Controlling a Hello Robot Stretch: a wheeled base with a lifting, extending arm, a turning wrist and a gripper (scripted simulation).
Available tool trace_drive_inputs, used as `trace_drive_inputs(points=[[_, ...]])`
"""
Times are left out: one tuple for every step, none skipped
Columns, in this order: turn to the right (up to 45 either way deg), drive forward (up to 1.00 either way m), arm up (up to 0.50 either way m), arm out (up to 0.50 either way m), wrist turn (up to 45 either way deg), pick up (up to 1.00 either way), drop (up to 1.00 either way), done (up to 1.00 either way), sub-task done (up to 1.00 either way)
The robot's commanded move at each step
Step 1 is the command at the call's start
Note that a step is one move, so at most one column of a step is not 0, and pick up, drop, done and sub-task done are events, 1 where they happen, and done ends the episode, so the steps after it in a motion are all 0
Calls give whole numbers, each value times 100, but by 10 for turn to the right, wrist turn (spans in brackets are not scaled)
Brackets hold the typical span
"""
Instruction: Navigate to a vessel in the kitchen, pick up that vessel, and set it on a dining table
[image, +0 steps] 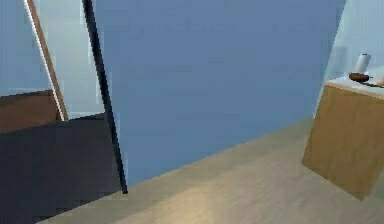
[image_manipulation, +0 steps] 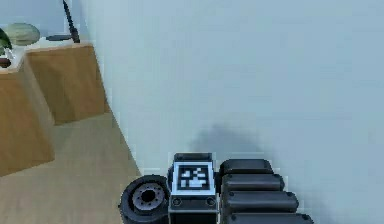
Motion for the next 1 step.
trace_drive_inputs(points=[[-240, 0, 0, 0, 0, 0, 0, 0, 0]])
